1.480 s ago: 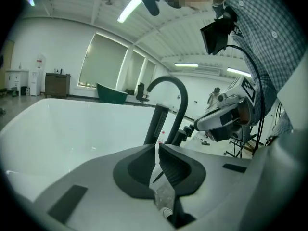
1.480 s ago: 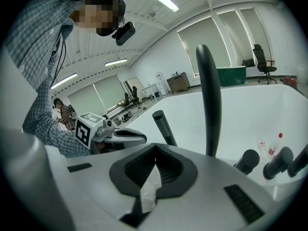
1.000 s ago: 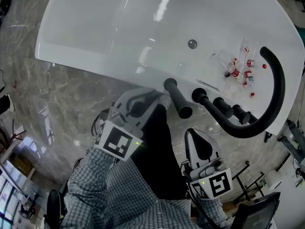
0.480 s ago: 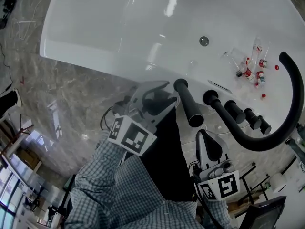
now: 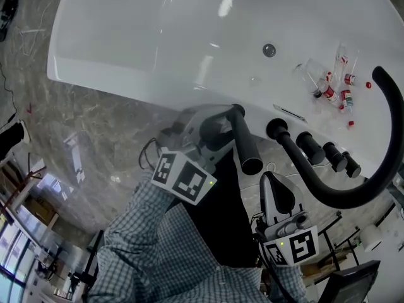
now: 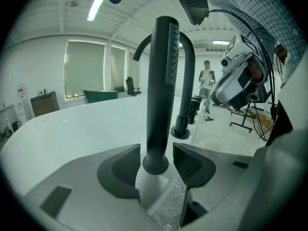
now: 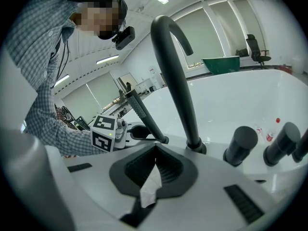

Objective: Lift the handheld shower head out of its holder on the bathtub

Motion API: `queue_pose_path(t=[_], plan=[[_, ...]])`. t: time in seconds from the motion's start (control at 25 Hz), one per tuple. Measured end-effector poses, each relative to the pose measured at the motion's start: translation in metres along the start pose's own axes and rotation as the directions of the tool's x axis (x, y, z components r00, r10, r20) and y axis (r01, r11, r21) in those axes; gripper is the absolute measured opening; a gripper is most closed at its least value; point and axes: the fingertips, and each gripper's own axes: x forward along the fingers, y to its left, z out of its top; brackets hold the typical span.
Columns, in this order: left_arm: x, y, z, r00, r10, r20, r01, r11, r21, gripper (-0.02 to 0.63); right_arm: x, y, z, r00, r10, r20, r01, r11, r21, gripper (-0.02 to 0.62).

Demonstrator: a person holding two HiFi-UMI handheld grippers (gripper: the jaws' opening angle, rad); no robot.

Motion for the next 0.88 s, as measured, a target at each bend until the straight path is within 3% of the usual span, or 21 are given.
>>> queue_pose_path(t=[0.4,0.56,0.88], plan=[[0.011,0.005,-0.002,0.999,0.024,-0.036,-0.024,1.0,-0.015,0.184,-0.001,-0.007,-0.004,1.0,-0.001,0.002,0.0,1.0,0.031,0.015],[0.014,0.003,-0.003,0.998,0.03,-0.053,-0.029,0.999,0.014,0.141,0.0,-0.008,-0.005,1.0,0.005,0.007,-0.005,0.999,0.037,0.015],[0.015,-0.002,-0.002,0.996,0.014,-0.089,-0.007,0.997,0.076,0.14,-0.005,-0.009,0.0,1.0,0.003,0.017,-0.003,1.0,0.028,0.015]])
